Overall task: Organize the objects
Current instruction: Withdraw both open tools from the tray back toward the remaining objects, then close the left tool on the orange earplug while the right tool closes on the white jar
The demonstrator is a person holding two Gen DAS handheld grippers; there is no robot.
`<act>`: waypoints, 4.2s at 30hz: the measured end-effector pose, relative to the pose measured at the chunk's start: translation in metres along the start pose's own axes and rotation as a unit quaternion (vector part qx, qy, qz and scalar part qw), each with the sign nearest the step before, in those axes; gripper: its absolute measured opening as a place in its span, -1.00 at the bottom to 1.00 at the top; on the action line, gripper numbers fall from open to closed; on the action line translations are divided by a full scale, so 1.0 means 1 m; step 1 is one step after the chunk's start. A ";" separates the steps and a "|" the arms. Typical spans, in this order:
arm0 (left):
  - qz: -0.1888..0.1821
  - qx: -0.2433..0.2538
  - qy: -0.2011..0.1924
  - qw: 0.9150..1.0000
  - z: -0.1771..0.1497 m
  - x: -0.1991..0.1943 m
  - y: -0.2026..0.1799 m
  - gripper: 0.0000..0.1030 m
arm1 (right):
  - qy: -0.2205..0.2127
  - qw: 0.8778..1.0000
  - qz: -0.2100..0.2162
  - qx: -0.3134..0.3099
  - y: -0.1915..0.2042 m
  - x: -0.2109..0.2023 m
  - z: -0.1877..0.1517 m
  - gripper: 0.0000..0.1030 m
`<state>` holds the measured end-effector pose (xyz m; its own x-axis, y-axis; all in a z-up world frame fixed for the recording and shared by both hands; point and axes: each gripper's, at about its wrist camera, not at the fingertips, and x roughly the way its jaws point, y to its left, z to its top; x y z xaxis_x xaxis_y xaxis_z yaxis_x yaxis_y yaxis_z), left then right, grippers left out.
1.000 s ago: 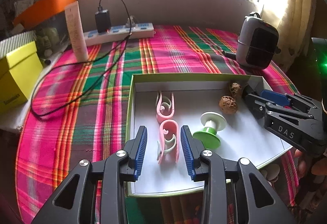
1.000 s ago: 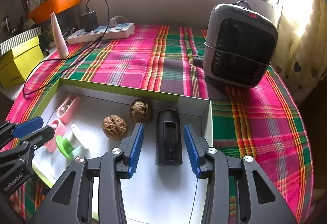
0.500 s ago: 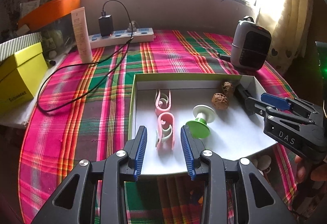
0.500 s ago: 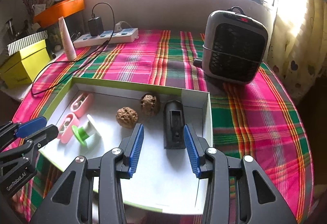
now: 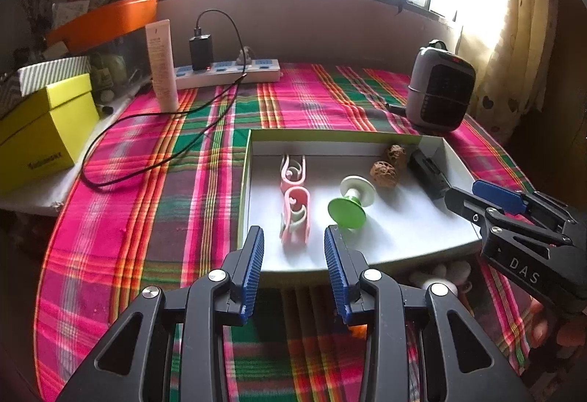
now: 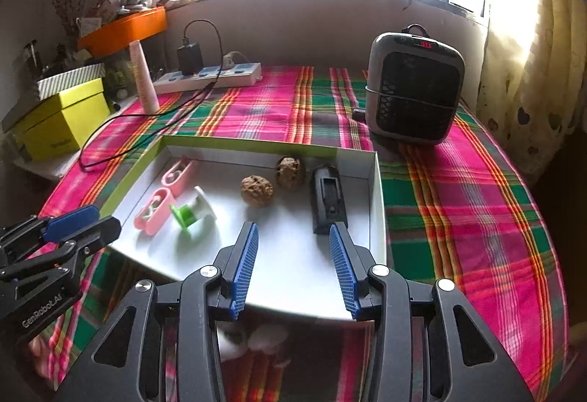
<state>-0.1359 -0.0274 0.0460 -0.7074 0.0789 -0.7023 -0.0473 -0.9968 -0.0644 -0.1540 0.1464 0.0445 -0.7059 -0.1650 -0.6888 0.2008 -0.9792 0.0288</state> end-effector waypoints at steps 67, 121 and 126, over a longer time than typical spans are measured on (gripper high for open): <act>-0.034 0.007 0.048 0.998 -0.048 0.010 -0.015 -0.67 | 0.017 0.999 0.049 -0.002 0.016 -0.041 -0.074 -0.18; -0.067 -0.029 0.046 0.996 -0.064 -0.006 0.019 -0.73 | 0.058 0.996 0.068 -0.013 0.048 -0.016 -0.070 -0.43; -0.064 -0.027 0.046 0.997 -0.067 -0.010 0.021 -0.73 | 0.055 0.995 0.076 -0.019 0.049 -0.023 -0.074 -0.43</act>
<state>-0.0824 -0.0480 0.0040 -0.6304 0.2084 -0.7477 -0.0932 -0.9766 -0.1937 -0.0778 0.1112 0.0081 -0.5881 -0.2945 -0.7533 0.3257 -0.9387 0.1128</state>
